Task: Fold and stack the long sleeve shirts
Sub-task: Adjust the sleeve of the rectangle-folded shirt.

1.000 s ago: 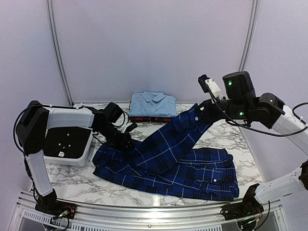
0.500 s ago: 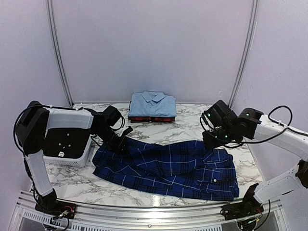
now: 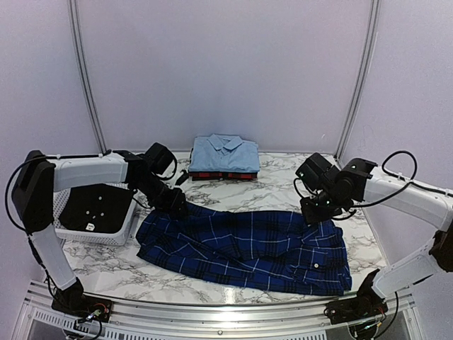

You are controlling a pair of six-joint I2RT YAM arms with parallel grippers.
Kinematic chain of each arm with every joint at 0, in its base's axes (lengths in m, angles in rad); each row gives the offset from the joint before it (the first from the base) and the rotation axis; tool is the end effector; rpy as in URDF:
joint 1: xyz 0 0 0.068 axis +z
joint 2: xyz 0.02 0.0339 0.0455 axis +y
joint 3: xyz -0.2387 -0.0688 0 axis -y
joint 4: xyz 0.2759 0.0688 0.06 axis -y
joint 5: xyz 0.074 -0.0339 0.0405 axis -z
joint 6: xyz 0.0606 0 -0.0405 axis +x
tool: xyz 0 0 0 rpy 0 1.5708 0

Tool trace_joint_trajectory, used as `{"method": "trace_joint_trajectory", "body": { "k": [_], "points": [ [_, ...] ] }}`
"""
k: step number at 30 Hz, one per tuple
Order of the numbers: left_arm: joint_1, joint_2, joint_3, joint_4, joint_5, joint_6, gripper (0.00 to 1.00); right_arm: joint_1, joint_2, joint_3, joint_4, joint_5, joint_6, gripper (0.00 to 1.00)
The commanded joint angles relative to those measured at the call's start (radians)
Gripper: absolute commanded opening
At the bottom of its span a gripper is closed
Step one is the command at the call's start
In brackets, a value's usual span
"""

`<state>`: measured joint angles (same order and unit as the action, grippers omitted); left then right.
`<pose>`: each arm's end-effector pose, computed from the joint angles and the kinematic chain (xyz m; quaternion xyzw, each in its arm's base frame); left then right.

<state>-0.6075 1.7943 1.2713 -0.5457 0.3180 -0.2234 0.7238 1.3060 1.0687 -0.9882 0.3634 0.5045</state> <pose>0.3219 -0.2469 0.1451 0.2212 0.9313 -0.2393 0.1625 0.2271 0.1719 0.2144 -0.0752 0.9665 -0.0481 0.2407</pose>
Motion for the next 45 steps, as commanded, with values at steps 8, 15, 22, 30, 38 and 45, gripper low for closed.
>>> {"method": "trace_joint_trajectory", "body": {
  "k": [8, 15, 22, 30, 38, 45],
  "points": [
    [-0.071, -0.162, 0.048, -0.002, -0.170, 0.014, 0.45, -0.007, 0.035, 0.202, -0.156, -0.062, -0.011, 0.00],
    [-0.181, -0.061, 0.091, 0.063, -0.113, 0.002, 0.34, -0.016, 0.039, 0.299, -0.266, -0.064, -0.007, 0.00],
    [-0.250, 0.044, 0.116, 0.133, -0.088, -0.030, 0.27, -0.045, 0.052, 0.217, -0.243, -0.109, -0.011, 0.00],
    [-0.256, 0.129, 0.056, 0.174, -0.171, -0.127, 0.13, -0.108, 0.019, -0.014, -0.126, -0.011, 0.086, 0.03],
    [-0.245, 0.137, -0.054, 0.173, -0.307, -0.202, 0.08, -0.112, -0.049, -0.059, -0.082, 0.066, 0.165, 0.35],
    [-0.218, 0.113, -0.106, 0.174, -0.388, -0.241, 0.03, -0.069, -0.014, -0.062, 0.162, -0.095, 0.074, 0.33]
  ]
}}
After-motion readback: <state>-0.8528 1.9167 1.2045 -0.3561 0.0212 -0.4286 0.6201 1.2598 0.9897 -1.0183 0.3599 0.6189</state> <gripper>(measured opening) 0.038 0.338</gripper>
